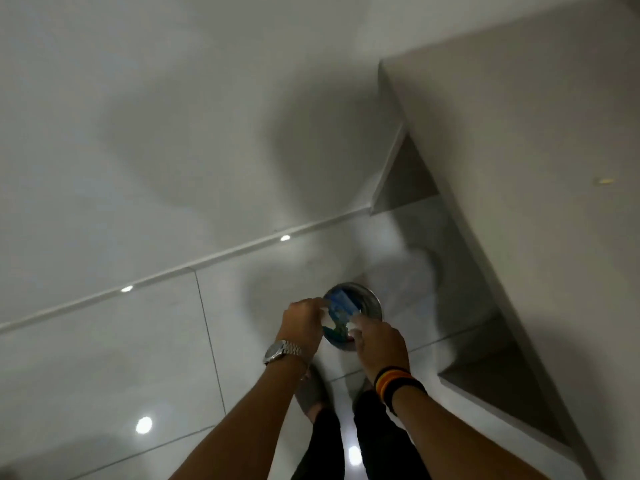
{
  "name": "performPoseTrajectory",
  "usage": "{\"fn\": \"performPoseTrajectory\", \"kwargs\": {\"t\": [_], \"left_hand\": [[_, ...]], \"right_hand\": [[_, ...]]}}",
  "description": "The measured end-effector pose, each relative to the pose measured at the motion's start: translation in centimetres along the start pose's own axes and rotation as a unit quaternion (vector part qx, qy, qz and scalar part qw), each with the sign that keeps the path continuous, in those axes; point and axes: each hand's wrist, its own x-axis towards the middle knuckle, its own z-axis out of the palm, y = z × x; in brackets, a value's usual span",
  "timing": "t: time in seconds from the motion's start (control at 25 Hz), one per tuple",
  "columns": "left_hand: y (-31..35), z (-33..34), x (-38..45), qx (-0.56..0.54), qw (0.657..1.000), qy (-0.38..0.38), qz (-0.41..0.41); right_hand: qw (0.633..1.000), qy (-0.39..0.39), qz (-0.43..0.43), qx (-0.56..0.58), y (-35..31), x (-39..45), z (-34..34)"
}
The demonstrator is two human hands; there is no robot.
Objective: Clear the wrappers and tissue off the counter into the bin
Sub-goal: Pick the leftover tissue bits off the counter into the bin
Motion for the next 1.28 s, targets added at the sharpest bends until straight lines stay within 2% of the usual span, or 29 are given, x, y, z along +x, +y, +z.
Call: {"fn": "performPoseTrajectory", "kwargs": {"t": [0.08,0.2,0.36,0.44,0.52,0.64,0.76,1.04,1.16,1.28], "left_hand": [[-2.7,4.6,1.7,-0.007,1.000,-0.007,-0.024],[-4.9,11.1,4.8,-0.004,1.000,-0.004,-0.019],[-8.3,18.3,7.9,0.041,0.998,-0.041,-0.005],[-10.1,20.5,8.0,0.115,0.990,-0.077,0.011],[-11.1,20.7,7.1,0.172,0.982,-0.078,0.029],[-10.4,17.0,5.2,0.204,0.976,-0.011,0.073],[-6.5,9.1,3.6,0.219,0.969,0.045,0.105],[7.3,-11.3,0.0,0.252,0.927,0.191,0.204],[12.9,-16.5,-0.6,0.265,0.904,0.219,0.255],[18.2,-19.0,-0.2,0.270,0.886,0.230,0.298]], "right_hand": [[1.000,0.009,0.022,0.000,3.0,1.7,4.6],[0.999,0.031,0.033,-0.006,7.6,5.2,10.6],[0.994,-0.081,0.044,-0.066,12.3,10.3,16.0],[0.984,-0.119,0.005,-0.131,13.4,11.6,17.2],[0.976,-0.090,-0.057,-0.189,13.0,11.5,16.5],[0.967,0.001,-0.125,-0.220,10.4,9.4,12.7],[0.965,0.057,-0.142,-0.213,5.8,6.5,6.0],[0.946,0.230,-0.103,-0.202,-6.4,0.0,-12.8],[0.933,0.292,-0.079,-0.194,-8.9,-1.2,-19.7],[0.937,0.311,-0.026,-0.156,-7.7,-1.6,-25.3]]}}
